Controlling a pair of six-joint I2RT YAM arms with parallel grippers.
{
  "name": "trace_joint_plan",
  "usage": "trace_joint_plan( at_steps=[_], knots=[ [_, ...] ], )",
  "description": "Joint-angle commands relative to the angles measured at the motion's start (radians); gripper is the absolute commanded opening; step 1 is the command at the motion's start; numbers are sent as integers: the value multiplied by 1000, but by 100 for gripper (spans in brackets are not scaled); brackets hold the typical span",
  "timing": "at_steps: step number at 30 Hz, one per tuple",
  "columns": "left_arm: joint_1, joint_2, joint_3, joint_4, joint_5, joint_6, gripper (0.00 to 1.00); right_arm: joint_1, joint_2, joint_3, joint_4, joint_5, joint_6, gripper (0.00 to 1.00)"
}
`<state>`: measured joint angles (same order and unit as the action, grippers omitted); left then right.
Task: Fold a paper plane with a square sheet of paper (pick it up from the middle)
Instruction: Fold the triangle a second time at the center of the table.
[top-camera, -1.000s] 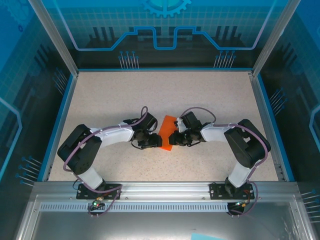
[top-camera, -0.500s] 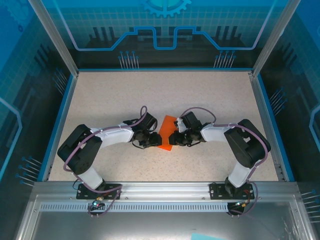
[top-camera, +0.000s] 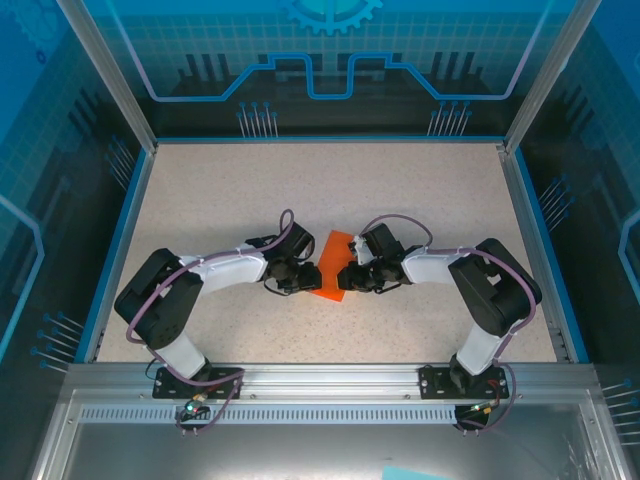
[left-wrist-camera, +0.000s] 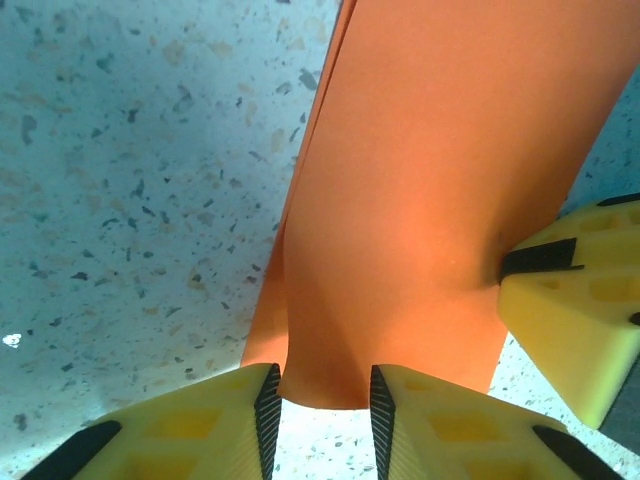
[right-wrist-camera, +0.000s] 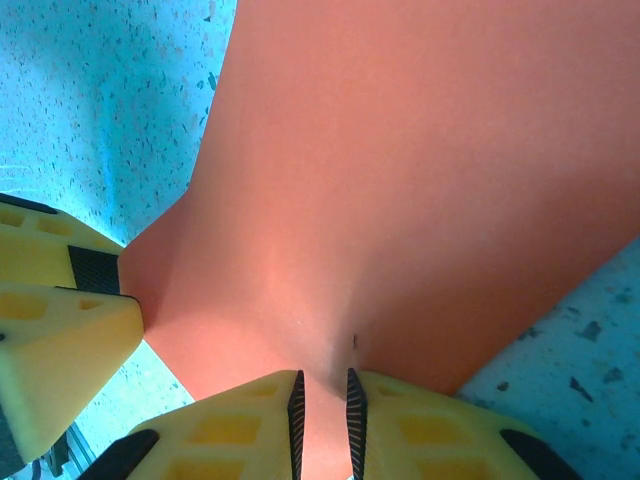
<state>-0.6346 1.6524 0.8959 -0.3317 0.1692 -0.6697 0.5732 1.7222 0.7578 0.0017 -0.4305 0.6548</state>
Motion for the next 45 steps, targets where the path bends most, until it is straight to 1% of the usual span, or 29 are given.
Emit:
trace_joint_plan(
  at_steps=[1,6,12,14,15,18,21,24,26,30,35,39,45],
  knots=[
    [10,-23,30,-20,-1,33,32,-3,6,-27,-32,-14,-10,22],
    [19,-36,31,-35,-3,41,32,-3,9,-26,-35,-15,-12,22],
    [22,-24,40,-40,9,43,27,-3,11,-18,-39,-17,-14,22],
    [23,-25,42,-44,9,47,25,-3,9,-18,-39,-19,-14,22],
    [23,-20,45,-45,13,49,22,-4,8,-17,-39,-19,-14,22],
    [23,-1,55,-48,27,55,20,-3,8,-11,-42,-22,-15,22],
    [23,10,61,-49,36,58,13,-3,0,-5,-48,-22,-16,22],
    [24,18,75,-64,41,75,12,-9,-12,2,-51,-26,-14,22],
    [23,26,88,-80,43,90,9,-18,-24,5,-48,-37,-11,23],
    [23,42,105,-94,45,103,8,-41,-53,17,-60,-49,-17,25],
    [23,58,131,-104,53,115,8,-83,-50,48,-74,-60,-39,27],
    [23,72,155,-113,62,127,8,-114,-22,94,-86,-69,-60,27],
    [16,102,199,-132,79,141,8,-131,39,163,-116,-60,-98,27]
  ],
)
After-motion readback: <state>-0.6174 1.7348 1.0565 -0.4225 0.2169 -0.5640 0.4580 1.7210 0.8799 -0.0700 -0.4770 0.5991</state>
